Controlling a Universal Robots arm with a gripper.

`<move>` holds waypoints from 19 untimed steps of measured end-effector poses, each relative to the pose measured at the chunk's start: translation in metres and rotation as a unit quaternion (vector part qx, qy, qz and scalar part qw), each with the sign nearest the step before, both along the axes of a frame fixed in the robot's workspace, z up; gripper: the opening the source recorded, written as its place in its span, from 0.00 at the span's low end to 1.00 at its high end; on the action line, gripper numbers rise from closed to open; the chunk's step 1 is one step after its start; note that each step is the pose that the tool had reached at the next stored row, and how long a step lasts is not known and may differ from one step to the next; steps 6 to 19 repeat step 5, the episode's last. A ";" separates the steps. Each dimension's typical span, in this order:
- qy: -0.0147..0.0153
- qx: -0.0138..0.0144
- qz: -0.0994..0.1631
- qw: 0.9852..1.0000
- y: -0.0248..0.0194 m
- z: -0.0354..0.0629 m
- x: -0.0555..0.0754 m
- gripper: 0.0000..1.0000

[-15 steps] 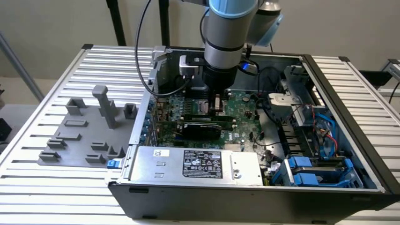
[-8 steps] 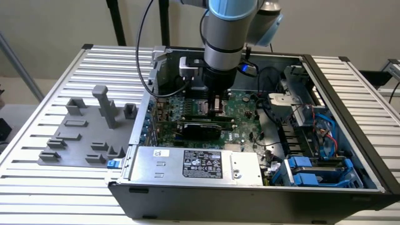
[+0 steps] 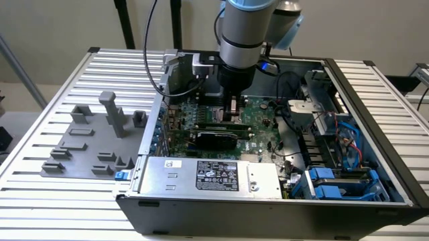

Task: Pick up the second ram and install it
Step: 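Press down the second ram until it locks into place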

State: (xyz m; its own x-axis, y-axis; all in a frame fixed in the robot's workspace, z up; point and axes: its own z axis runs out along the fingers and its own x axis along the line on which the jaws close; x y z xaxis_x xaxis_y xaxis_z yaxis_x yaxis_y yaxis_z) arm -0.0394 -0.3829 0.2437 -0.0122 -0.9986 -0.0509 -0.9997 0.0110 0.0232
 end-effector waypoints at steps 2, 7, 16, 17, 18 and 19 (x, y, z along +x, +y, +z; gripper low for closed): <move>0.000 0.000 0.000 1.000 0.0000 0.0000 0.000 0.11; 0.000 0.000 0.000 1.000 0.0000 0.0001 0.000 0.11; 0.000 0.000 0.000 1.000 0.0000 0.0001 0.000 0.11; 0.000 0.000 0.000 1.000 0.0000 0.0001 0.000 0.11; 0.000 0.000 0.000 1.000 0.0000 0.0001 0.000 0.11; 0.000 0.000 0.000 1.000 0.0000 0.0001 0.000 0.11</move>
